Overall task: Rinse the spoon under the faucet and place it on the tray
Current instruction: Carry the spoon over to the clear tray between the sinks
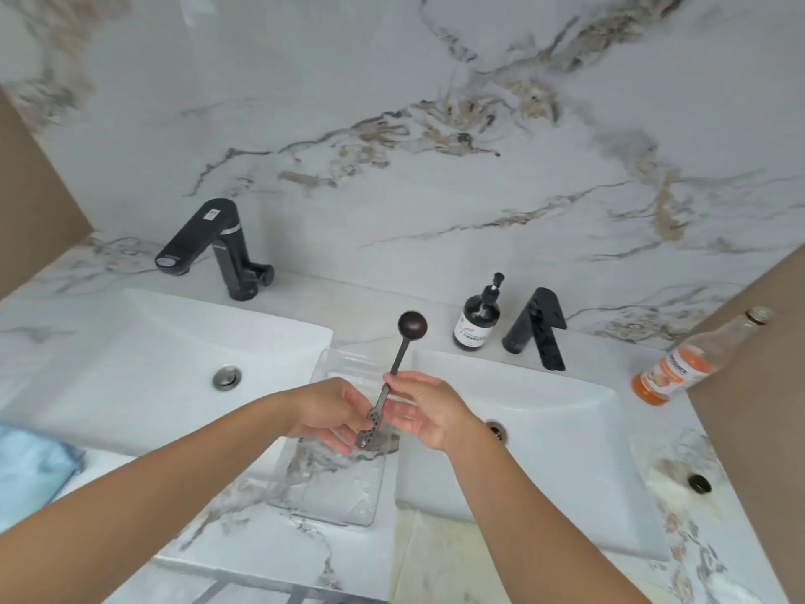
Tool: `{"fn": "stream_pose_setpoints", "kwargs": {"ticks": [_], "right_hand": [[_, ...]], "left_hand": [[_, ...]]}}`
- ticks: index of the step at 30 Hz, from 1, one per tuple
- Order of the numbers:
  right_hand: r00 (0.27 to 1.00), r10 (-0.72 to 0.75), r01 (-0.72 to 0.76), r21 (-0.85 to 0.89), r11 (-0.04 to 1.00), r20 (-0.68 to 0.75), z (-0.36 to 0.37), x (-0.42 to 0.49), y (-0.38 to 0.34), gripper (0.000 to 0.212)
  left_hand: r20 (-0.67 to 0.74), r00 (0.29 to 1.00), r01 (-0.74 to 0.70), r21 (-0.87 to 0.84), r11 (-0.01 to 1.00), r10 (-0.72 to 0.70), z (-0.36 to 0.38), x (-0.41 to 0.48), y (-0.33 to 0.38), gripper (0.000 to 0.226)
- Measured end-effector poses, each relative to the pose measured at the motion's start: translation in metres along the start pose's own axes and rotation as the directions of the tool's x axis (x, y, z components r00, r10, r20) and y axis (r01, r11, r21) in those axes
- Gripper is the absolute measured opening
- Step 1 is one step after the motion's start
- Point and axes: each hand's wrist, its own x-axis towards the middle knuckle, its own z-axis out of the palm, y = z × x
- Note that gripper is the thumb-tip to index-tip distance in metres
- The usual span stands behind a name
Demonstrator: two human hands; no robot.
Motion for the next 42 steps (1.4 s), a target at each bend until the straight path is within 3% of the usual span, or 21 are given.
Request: {"fn": "stream_pose_setpoints", "kwargs": {"ticks": [5,8,12,15,25,30,37,42], "right_hand": [[0.987,0.159,-0.161,-0.052,0.986,-0.031,0.020,0.016,0.042,0.010],[0.981,0.194,-0.196,-0.084,0.977,-0.028,0.024,0.019,0.056,0.024],[0.972,0.233,-0.234,-0.134,0.963,-0.020,0.027,0.023,0.070,0.030],[0.971,0.239,-0.240,-0.125,0.963,-0.024,0.030,0.027,0.077,0.029],[0.965,0.263,-0.263,-0.099,0.960,-0.014,0.030,0.025,0.082,0.027],[0.964,0.265,-0.261,-0.113,0.959,0.017,0.029,0.028,0.084,0.022],[0.961,0.277,-0.272,-0.195,0.942,0.001,0.029,0.023,0.083,0.034],[0.962,0.274,-0.263,-0.251,0.931,0.011,0.027,0.022,0.083,0.045]], "left_hand": [[-0.126,0.981,0.152,0.052,0.987,-0.144,0.000,-0.005,-0.046,0.008],[-0.179,0.968,0.200,0.127,0.972,-0.176,0.006,-0.003,-0.058,0.009],[-0.172,0.959,0.254,0.184,0.950,-0.223,0.014,0.000,-0.063,0.020],[-0.166,0.951,0.294,0.218,0.931,-0.261,0.017,0.002,-0.066,0.015],[-0.217,0.940,0.327,0.348,0.879,-0.263,0.023,0.012,-0.070,0.030],[-0.218,0.930,0.354,0.305,0.884,-0.297,0.025,0.015,-0.069,0.024],[-0.226,0.923,0.377,0.373,0.848,-0.312,0.026,0.020,-0.075,0.027],[-0.253,0.924,0.373,0.427,0.824,-0.287,0.025,0.022,-0.073,0.004]]}}
